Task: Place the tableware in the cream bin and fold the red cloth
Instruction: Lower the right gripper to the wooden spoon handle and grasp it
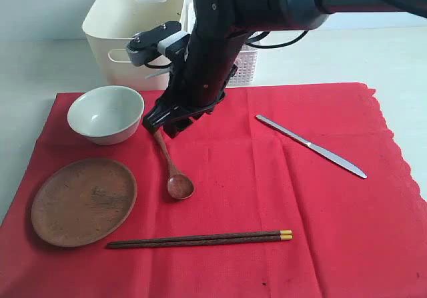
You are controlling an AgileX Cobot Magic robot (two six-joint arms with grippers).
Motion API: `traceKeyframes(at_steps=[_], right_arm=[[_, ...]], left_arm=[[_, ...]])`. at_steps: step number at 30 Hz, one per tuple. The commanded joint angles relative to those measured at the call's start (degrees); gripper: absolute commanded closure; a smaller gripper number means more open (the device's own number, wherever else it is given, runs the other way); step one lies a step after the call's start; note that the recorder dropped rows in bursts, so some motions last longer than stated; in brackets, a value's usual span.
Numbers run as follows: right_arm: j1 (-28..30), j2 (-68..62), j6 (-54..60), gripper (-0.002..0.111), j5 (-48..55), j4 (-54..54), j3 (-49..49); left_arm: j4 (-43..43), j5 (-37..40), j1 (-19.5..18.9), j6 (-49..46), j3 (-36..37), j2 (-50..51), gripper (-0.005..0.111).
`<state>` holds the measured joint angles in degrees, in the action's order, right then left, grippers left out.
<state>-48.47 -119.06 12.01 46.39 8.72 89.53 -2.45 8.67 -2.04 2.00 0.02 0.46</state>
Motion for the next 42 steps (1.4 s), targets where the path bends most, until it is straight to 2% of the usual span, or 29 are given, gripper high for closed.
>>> traceKeyframes(at_steps=[1, 10, 19, 21, 23, 25, 27, 42], right_arm=[[-1.9, 0.4, 0.2, 0.055, -6.7, 0.3, -2.9], [-5.2, -0.2, 1.0, 0.055, -10.4, 0.3, -5.2], [-5.5, -6.9, 1.0, 0.055, -11.8, -1.3, -5.2], [-5.5, -7.6, 1.0, 0.059, -11.8, -1.4, -5.2], [-5.5, -7.7, 1.0, 0.075, -11.7, -1.4, -5.2], [-5.5, -7.7, 0.9, 0.097, -10.6, -2.5, -5.2], [-5.5, -7.5, -1.6, 0.108, -9.0, -5.9, -5.2], [-5.4, -2.1, -7.7, 0.108, -1.1, -20.5, -5.2]], left_arm=[[0.3, -0.2, -0.2, 0.0, 0.0, -0.2, 0.107], [0.3, -0.2, -0.2, 0.0, 0.0, -0.2, 0.107], [0.3, -0.2, -0.2, 0.0, 0.0, -0.2, 0.107], [0.3, -0.2, -0.2, 0.0, 0.0, -0.2, 0.107], [0.3, -0.2, -0.2, 0.0, 0.0, -0.2, 0.107], [0.3, -0.2, -0.2, 0.0, 0.0, -0.2, 0.107], [0.3, -0.2, -0.2, 0.0, 0.0, -0.2, 0.107], [0.3, -0.2, -0.2, 0.0, 0.0, -0.2, 0.107]])
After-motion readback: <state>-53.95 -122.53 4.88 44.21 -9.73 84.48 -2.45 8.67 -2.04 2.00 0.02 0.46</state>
